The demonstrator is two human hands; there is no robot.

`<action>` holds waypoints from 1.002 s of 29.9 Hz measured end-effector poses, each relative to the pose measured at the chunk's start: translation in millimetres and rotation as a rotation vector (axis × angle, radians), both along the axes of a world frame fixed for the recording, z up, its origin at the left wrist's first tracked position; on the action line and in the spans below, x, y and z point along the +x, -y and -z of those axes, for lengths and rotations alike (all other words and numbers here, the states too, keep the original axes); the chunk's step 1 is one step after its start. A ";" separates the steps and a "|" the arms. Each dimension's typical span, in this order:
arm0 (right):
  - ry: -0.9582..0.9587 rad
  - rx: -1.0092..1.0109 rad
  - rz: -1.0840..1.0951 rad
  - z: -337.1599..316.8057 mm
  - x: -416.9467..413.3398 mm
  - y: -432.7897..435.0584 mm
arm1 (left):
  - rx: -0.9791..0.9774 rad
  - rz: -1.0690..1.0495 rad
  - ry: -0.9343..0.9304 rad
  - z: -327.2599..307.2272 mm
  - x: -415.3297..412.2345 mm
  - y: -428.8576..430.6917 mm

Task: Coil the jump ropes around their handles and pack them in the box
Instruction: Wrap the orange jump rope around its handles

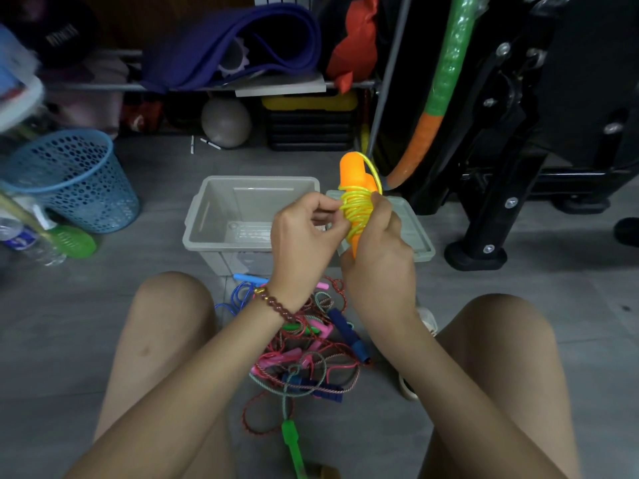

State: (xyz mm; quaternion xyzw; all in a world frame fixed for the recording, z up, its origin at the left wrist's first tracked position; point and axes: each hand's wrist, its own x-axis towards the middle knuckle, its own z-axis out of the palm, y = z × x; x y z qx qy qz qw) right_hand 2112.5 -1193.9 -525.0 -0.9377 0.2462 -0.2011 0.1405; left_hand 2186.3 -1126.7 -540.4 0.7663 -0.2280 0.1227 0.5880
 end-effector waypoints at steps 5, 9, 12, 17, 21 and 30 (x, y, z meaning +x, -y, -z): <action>0.021 0.014 -0.018 -2.8 1.5 3.1 | 0.050 -0.015 0.099 -7.2 -3.6 1.3; 0.018 0.084 -0.052 -4.0 -1.4 12.7 | 0.162 0.092 0.182 -2.7 -0.2 3.6; 0.073 0.197 -0.085 -5.6 -2.2 19.3 | 0.124 0.200 0.165 0.9 1.0 6.9; 0.112 0.249 -0.123 -6.4 -8.0 27.3 | 0.067 0.332 0.001 6.3 1.0 8.0; 0.128 0.281 -0.118 -4.8 -8.5 25.4 | 0.034 0.354 -0.001 4.5 1.9 5.1; 0.194 0.320 -0.171 -7.7 -13.3 17.1 | 0.241 0.075 0.471 -5.6 -14.0 -2.8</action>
